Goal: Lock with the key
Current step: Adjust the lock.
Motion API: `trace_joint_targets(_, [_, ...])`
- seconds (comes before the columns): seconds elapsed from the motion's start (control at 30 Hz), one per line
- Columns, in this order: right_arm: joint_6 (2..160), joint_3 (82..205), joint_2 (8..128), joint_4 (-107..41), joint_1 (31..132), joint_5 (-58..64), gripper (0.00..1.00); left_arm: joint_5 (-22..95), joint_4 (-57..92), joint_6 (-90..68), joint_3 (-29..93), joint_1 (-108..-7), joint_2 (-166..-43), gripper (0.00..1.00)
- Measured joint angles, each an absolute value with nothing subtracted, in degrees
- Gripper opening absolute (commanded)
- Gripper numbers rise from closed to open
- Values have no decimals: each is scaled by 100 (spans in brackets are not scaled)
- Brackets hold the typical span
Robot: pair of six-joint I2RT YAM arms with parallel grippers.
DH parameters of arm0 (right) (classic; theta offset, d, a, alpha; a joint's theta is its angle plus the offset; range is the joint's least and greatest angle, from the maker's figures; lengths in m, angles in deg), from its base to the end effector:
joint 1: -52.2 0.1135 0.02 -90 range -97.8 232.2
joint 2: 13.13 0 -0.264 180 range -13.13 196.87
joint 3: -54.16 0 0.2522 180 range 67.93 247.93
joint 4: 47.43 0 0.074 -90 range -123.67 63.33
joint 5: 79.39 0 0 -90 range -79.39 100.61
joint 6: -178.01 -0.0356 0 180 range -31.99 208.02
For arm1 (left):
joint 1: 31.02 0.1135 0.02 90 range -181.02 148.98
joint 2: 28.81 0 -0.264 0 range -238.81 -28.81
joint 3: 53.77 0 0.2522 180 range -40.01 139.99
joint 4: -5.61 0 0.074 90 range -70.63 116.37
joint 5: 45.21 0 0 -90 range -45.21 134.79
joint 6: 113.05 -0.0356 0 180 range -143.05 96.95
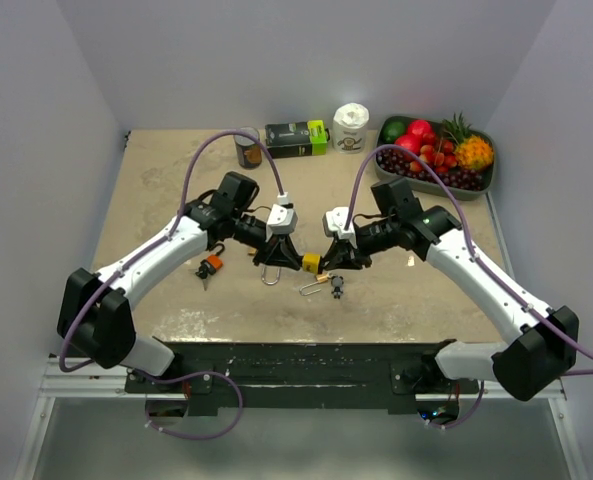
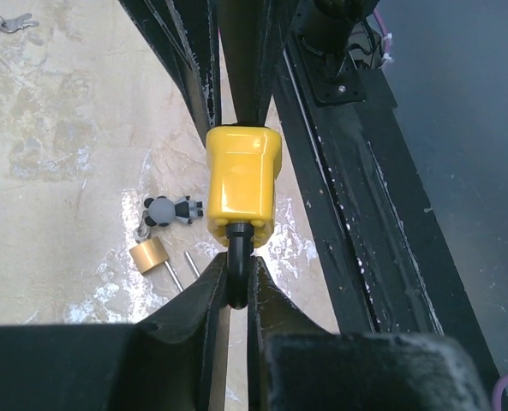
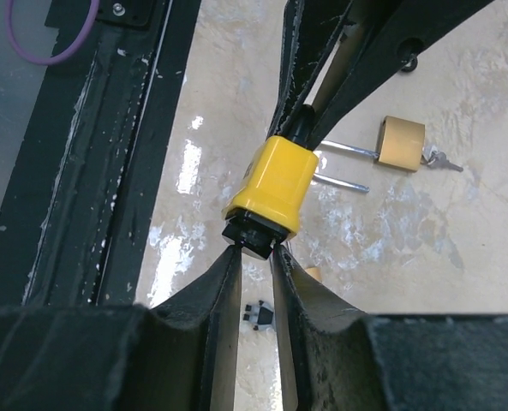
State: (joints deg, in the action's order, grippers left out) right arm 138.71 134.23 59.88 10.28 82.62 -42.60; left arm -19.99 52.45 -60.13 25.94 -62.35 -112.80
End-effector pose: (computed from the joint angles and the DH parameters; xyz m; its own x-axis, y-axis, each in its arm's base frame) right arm 0.2042 0.1530 0.3233 0.1511 -0.4487 -0.8808 -0.9854 -0.1387 -0.0984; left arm 0.2394 -0.1834 0.2878 -0.1045 0.3643 -0.9254 0.9647 -0.1892 -0.1834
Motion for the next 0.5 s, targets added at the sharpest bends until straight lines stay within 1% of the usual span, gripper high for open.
trace_joint_targets(0.1, [13797, 13425, 6030, 1032, 8262, -4264, 19, -1889, 5243, -6021, 2579, -6283, -11252, 0])
trace_joint_targets(0.27, [13554, 13462, 6272, 1050, 8255, -4282, 18, -1585, 5334, -6070, 2572, -6347, -11247, 0])
trace_joint_targets(0.5, [12776, 13397, 6360, 785, 8251, -4288, 15, -1443, 5439, -6231, 2572, -6393, -11247, 0])
